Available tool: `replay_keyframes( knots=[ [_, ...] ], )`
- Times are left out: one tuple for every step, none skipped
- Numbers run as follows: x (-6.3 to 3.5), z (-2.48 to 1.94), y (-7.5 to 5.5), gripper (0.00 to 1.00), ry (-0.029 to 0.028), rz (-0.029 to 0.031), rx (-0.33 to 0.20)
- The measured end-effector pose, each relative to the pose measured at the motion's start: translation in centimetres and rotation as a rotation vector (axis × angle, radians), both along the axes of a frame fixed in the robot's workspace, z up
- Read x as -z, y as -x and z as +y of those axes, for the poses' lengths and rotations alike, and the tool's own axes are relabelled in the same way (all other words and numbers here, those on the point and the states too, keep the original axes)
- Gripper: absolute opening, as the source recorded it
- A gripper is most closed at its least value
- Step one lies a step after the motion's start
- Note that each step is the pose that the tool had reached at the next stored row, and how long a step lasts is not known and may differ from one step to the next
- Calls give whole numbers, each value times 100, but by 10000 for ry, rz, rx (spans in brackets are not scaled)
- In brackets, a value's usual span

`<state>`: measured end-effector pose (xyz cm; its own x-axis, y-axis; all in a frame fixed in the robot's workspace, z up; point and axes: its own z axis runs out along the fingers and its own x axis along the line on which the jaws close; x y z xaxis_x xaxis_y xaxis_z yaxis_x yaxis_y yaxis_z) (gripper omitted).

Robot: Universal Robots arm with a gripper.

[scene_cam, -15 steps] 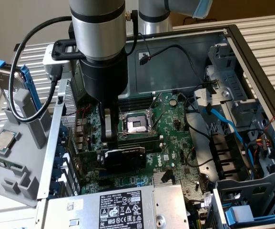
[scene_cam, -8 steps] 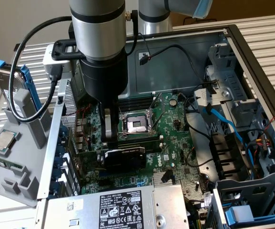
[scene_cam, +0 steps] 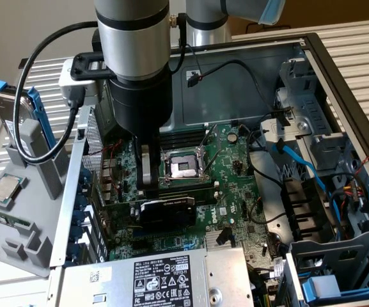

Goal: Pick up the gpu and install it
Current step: 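Press down on the gpu until it lock into place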

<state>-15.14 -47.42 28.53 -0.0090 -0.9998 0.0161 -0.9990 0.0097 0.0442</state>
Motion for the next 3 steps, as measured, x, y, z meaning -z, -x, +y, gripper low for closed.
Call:
replay_keyframes(
  knots=[
    [0, 0, 0, 11, 0, -1, 0],
    [0, 0, 0, 11, -1, -1, 0],
    [0, 0, 0, 11, 0, 0, 0]
  ],
)
